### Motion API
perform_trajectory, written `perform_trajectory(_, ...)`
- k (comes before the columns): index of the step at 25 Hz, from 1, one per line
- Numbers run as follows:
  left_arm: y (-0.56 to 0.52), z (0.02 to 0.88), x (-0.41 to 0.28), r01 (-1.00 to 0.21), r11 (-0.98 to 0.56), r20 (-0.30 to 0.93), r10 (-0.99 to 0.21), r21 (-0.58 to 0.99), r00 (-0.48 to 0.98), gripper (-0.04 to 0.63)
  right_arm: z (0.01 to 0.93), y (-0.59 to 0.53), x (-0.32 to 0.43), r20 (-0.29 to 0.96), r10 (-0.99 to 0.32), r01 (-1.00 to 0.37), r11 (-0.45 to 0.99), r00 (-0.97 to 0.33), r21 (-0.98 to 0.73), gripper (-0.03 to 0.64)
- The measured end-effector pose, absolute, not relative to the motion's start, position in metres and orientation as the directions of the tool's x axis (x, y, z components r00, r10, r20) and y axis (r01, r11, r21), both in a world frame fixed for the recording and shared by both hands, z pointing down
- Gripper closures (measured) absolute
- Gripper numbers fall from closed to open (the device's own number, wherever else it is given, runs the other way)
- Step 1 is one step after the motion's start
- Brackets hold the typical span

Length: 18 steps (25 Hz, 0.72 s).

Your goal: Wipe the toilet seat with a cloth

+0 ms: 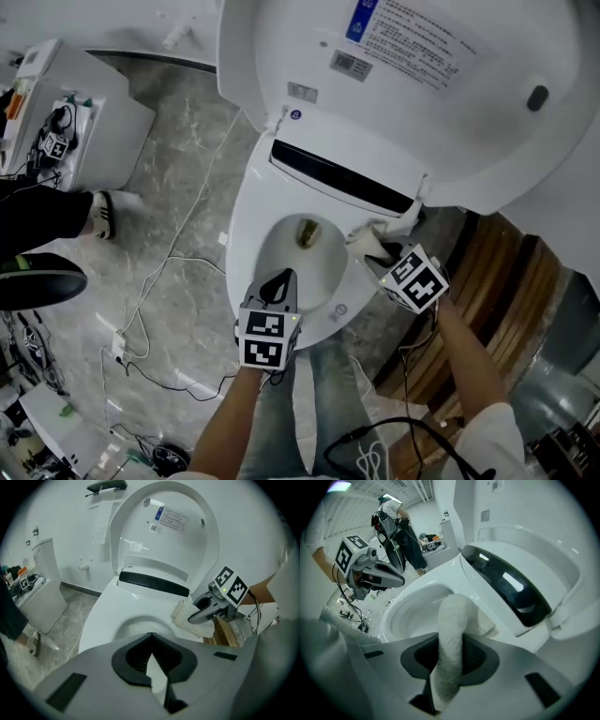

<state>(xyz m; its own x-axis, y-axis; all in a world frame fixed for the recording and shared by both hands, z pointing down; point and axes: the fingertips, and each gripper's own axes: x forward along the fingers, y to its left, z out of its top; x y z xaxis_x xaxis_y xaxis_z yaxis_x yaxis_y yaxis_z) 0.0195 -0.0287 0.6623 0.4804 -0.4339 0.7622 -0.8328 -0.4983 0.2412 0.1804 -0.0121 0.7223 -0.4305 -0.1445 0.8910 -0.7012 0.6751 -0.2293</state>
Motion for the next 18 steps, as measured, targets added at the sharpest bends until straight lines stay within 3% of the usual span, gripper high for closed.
perform_trajectory(18,0.006,0.668,-0.044,-0.830,-0.518,0.766,-0.442,0.206,0.467,0.584,0.733,0.071,0.120,0.866,-0.197,-0.772,0.571,-0.460,-0.281,0.517)
